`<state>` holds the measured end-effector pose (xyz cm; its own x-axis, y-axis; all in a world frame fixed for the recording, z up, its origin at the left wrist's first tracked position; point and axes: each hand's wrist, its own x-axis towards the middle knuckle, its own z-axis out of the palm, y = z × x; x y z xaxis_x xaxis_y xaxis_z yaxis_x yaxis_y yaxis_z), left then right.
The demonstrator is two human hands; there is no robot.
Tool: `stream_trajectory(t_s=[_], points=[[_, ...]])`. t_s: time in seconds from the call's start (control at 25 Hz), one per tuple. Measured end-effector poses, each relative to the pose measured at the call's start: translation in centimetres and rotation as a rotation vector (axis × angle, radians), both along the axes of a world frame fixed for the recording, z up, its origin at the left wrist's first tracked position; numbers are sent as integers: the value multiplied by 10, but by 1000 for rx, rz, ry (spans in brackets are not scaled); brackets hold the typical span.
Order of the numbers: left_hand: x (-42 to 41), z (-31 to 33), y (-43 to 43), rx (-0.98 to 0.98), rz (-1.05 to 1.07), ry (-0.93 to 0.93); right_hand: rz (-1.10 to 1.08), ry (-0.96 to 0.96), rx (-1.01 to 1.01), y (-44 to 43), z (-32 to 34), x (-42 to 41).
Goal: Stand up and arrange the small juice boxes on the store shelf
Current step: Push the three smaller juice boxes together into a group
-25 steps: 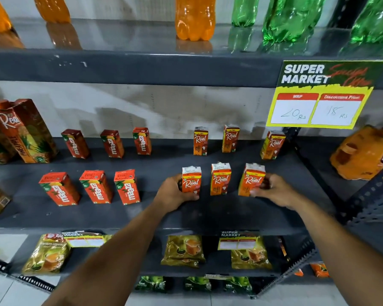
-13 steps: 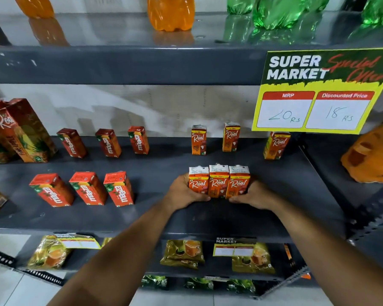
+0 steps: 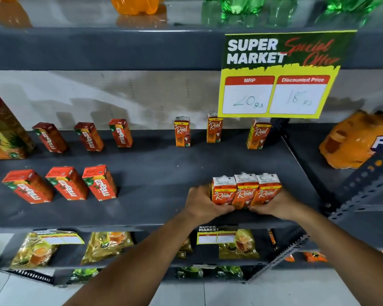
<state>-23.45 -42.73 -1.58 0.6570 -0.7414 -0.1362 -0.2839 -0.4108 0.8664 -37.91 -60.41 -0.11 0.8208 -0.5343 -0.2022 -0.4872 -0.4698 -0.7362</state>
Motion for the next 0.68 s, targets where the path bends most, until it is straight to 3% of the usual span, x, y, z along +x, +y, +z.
stream_trajectory(t_s=[0.36,0.68], points=[[-22,4,-15,78,5,-136,-20,-31,24,-3,7,-26],[-24,-1,-11,17,5,-148,-24,-4,55,-8,-1,-24]])
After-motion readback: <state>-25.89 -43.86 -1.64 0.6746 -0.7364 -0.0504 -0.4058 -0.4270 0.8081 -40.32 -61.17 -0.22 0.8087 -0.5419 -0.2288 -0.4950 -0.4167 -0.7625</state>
